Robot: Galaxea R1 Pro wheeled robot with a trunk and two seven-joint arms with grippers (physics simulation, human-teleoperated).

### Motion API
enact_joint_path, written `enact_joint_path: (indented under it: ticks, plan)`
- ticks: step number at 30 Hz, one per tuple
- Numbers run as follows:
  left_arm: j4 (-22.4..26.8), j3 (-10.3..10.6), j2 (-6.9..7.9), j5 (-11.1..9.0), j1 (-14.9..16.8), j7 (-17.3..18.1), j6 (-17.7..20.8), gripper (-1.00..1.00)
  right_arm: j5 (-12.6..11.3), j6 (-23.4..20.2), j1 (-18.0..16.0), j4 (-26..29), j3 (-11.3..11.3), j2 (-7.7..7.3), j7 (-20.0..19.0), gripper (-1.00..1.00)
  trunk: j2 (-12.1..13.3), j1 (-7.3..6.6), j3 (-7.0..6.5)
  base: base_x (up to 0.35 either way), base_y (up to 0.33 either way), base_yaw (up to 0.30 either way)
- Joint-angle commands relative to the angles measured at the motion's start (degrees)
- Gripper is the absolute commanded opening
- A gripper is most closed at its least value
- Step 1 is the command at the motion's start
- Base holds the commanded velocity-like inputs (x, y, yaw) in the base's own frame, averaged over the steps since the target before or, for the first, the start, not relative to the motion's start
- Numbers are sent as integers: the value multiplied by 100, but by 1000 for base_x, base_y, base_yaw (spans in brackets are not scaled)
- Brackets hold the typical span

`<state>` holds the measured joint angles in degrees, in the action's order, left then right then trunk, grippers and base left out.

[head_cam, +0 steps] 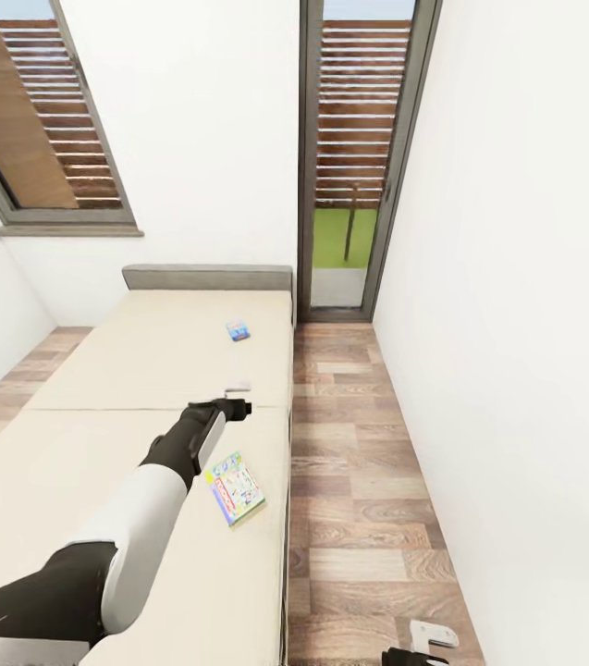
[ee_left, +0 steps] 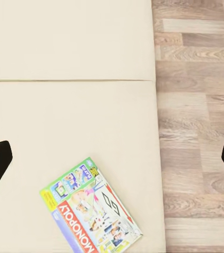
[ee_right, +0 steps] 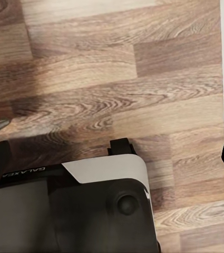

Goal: Put all the toys in the child's room - the three board games (two on the bed and one on the table), the two jigsaw puzzles on the table, and the tennis ball on the table - inside the toy box on the table in the child's room.

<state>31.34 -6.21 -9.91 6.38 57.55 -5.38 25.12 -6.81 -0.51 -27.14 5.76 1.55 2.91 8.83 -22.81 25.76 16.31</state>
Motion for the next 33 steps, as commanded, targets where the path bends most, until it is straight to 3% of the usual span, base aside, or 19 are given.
enact_joint_path:
  ticks: [1, 33]
  plan:
    - [7, -38, -9, 60, 23, 7, 56, 100, -44, -5, -2, 6, 11, 1, 13, 100, -11, 3, 20, 0, 0, 0]
    - [-162, -40, -9, 62, 308, -103, 270, 100, -49, -14, -2, 6, 12, -1, 13, 100, -11, 3, 323, 0, 0, 0]
